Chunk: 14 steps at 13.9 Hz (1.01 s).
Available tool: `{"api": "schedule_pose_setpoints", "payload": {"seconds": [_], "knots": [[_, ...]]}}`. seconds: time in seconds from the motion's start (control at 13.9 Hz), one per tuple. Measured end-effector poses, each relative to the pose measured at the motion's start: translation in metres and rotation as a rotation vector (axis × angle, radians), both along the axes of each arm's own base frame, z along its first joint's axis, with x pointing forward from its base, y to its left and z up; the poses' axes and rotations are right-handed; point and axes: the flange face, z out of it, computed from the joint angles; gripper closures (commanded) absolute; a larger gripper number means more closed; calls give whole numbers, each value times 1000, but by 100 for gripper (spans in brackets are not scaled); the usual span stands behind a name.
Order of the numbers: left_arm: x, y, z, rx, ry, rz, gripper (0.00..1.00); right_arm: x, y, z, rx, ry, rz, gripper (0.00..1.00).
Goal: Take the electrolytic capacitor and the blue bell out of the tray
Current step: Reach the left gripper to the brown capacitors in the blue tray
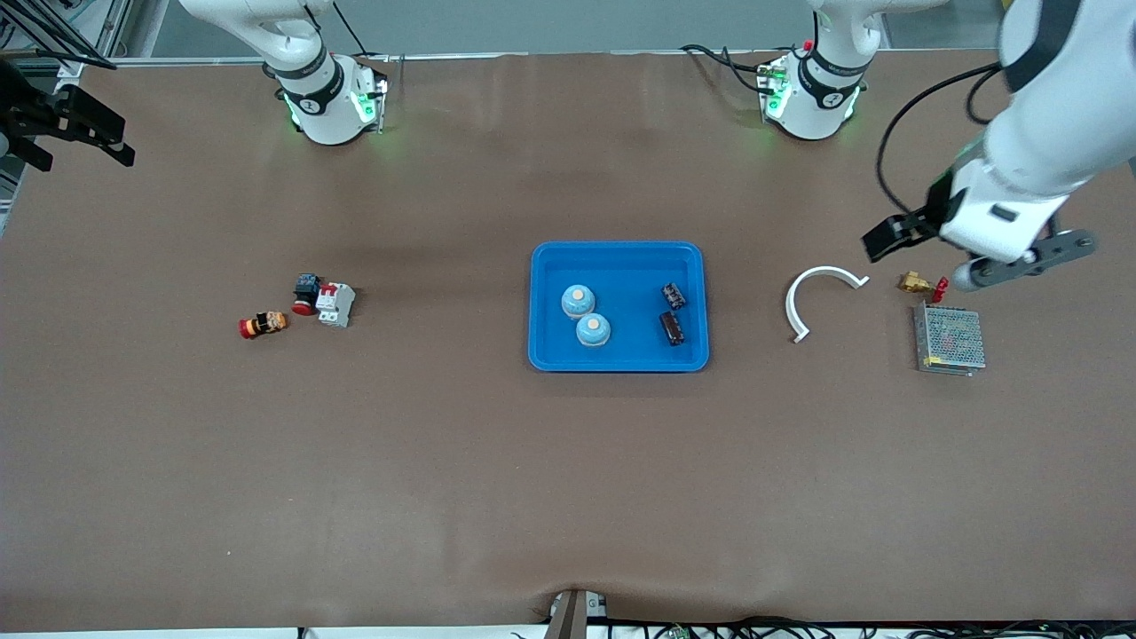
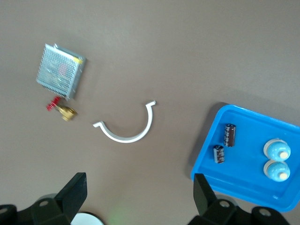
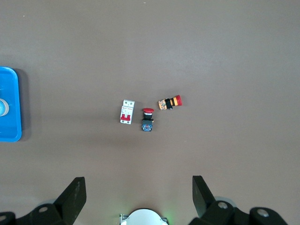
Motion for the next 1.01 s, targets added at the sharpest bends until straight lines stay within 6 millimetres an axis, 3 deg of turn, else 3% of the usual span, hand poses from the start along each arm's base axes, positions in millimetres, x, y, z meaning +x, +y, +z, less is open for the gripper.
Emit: {"api": "schedule_pose_setpoints", "payload": {"seconds": [0.29, 0.43, 1.01], "knots": [[-6, -53, -69, 3, -5, 129, 2, 1, 9, 1, 2, -10, 16, 0], [-13, -70, -104, -8, -28, 180, 6, 5, 26, 1, 5, -27, 19, 0], [-45, -153, -221, -79, -1, 303, 21, 34, 149, -35, 33, -56, -41, 0]]}}
